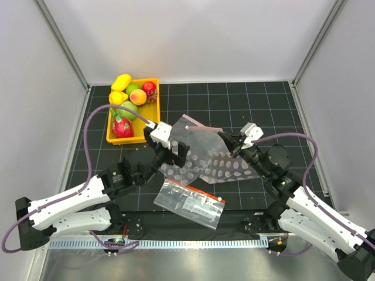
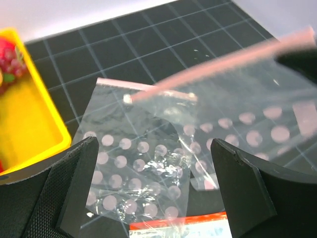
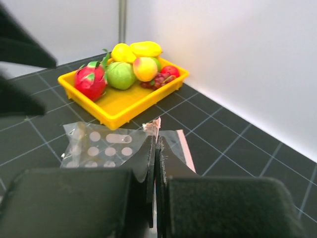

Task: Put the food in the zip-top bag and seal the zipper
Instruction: Open the zipper of the food storage bag at the center of the board.

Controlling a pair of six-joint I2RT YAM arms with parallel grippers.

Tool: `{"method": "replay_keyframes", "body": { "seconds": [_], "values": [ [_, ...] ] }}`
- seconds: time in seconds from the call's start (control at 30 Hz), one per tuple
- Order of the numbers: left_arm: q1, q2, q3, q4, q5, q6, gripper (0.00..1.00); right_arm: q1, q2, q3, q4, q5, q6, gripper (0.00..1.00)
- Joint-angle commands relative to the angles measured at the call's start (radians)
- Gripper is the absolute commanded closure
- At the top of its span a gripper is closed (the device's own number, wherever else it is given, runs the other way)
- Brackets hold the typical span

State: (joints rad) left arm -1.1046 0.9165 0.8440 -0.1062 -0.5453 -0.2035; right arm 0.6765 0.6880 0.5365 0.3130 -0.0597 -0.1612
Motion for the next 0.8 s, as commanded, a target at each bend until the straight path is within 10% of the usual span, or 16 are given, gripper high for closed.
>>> {"method": "replay_keyframes", "body": {
  "seconds": [0.0,0.77],
  "values": [
    [0.125,0.038,0.081,-0.079,0.069,-0.152,0.0,0.0,0.053,-0.019,0.122,-0.123,-0.031,0.99],
    [0.193,-0.059,-0.094,0.141,0.386,0.067,0.07,0.0,-0.139,-0.107,0.04,-0.4,-0.024,0.99]
  ]
}}
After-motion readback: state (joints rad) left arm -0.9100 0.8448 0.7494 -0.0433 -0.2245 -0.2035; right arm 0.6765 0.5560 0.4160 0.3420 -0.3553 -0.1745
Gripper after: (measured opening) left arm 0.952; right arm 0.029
